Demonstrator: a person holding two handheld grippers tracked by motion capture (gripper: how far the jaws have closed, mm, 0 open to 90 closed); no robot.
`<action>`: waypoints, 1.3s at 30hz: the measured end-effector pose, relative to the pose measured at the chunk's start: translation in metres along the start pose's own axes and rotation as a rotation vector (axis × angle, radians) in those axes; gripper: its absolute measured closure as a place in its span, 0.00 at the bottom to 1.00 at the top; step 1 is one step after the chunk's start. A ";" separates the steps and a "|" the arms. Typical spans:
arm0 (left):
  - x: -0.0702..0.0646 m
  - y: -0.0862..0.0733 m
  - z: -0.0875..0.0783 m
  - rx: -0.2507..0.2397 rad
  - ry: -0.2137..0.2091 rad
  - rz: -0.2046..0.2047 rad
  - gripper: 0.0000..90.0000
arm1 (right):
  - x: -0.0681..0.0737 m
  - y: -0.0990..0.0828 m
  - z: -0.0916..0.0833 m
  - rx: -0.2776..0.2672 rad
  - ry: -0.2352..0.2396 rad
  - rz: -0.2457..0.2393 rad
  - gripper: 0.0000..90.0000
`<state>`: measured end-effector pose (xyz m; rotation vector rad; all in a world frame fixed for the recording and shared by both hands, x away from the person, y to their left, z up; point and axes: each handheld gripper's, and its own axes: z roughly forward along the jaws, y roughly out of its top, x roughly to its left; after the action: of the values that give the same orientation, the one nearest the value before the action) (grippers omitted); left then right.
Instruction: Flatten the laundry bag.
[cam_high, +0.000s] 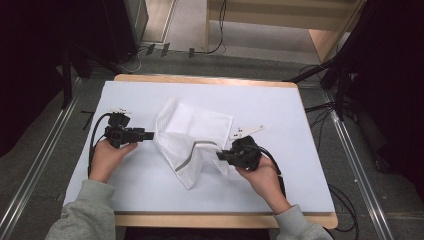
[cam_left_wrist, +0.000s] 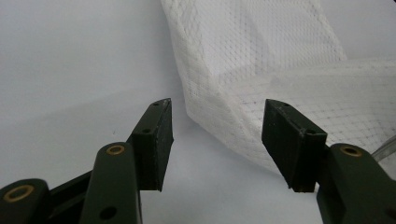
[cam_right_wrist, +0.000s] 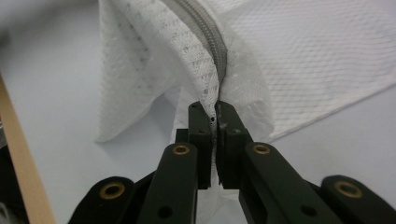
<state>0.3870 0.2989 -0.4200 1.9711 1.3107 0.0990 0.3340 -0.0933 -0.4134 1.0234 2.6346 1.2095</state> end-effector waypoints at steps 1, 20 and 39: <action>0.000 0.000 0.000 0.000 -0.001 0.002 0.49 | 0.003 -0.001 0.001 0.004 0.007 -0.006 0.97; -0.027 -0.018 0.020 0.071 -0.064 0.032 0.49 | 0.041 -0.024 0.020 0.074 0.060 -0.042 0.97; -0.032 -0.011 0.049 0.152 -0.152 0.027 1.00 | 0.034 -0.027 0.024 0.052 0.055 -0.028 0.96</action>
<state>0.3856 0.2482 -0.4518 2.0802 1.2232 -0.1392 0.3012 -0.0699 -0.4417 0.9712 2.7264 1.1867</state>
